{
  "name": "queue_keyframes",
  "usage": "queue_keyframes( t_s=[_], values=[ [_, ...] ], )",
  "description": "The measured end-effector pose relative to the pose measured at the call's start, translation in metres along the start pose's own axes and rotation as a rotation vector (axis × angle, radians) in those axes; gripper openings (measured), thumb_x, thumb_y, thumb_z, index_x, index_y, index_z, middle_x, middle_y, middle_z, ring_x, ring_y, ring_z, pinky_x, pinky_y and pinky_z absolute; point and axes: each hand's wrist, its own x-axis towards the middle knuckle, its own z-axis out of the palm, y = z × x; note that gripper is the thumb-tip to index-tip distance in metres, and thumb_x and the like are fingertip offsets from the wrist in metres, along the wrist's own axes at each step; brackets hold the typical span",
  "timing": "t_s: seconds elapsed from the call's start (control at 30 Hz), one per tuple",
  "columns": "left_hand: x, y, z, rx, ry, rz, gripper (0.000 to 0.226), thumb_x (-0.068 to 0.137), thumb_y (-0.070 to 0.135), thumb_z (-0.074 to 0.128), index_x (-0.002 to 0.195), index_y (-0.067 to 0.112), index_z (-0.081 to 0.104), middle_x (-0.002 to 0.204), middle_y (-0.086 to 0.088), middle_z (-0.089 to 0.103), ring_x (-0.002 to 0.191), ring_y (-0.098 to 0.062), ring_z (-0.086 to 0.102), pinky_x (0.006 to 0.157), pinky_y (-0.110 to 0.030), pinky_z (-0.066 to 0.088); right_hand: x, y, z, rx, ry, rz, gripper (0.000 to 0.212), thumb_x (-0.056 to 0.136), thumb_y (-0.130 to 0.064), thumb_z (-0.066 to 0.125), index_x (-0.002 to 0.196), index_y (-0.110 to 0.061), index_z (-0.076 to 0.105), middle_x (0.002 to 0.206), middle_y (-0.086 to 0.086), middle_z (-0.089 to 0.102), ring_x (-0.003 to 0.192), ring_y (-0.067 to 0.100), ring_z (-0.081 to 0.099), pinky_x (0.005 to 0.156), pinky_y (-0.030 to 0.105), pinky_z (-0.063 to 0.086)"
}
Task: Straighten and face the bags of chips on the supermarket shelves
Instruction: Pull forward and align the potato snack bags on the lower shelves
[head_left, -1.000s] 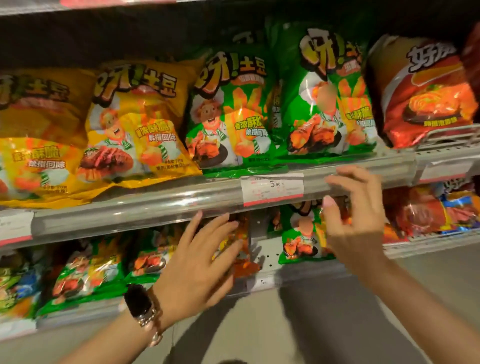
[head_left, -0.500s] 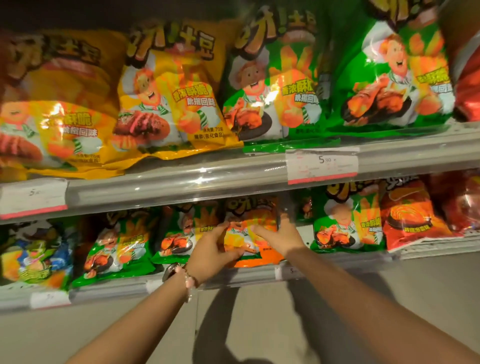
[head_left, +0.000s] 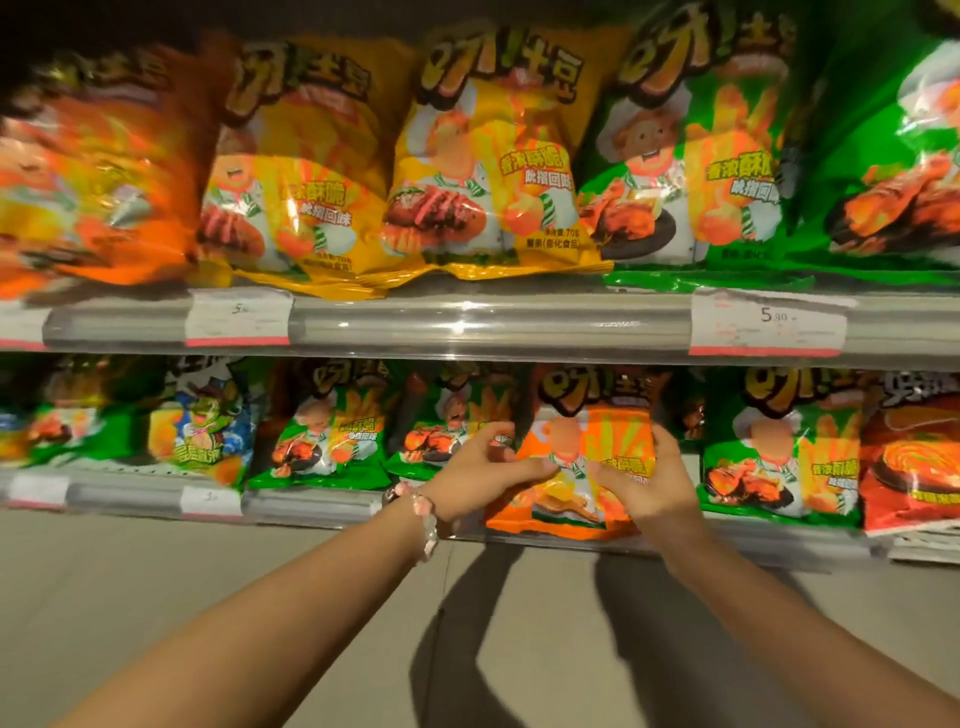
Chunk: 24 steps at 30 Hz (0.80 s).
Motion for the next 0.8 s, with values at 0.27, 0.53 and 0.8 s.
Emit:
queue_keyframes(
  t_s=[0.27,0.53,0.8],
  values=[
    [-0.024,0.005,-0.063,-0.238,-0.177,-0.071,0.063,0.062,0.040,0.079,0.115,0.014,0.059,0.104,-0.010,0.073,0.094,-0.023,0.069,0.088,-0.038,0.055,-0.051,-0.056,0.057,0.029,-0.058,-0.111,0.079,0.076,-0.016,0.078,0.141,-0.018,0.034,0.117,0.000,0.061,0.108,0.020,0.061,0.098,0.047,0.048],
    [-0.062,-0.003,-0.176,-0.276,-0.013,-0.013,0.049,0.076,0.027,0.076,0.117,0.009,0.059,0.102,-0.012,0.073,0.088,-0.024,0.072,0.073,-0.034,0.059,-0.084,-0.095,0.168,0.008,-0.103,-0.167,0.087,0.071,-0.014,0.081,0.141,-0.020,0.029,0.105,-0.013,0.062,0.090,-0.003,0.062,0.086,0.026,0.051],
    [-0.098,-0.050,-0.288,-0.359,0.074,0.091,0.059,0.062,0.031,0.079,0.116,0.013,0.064,0.102,-0.009,0.074,0.092,-0.026,0.072,0.073,-0.034,0.059,-0.093,-0.106,0.277,0.008,-0.334,-0.156,0.102,0.050,-0.045,0.078,0.137,-0.030,0.028,0.103,-0.010,0.067,0.097,0.008,0.066,0.090,0.038,0.054]
  ],
)
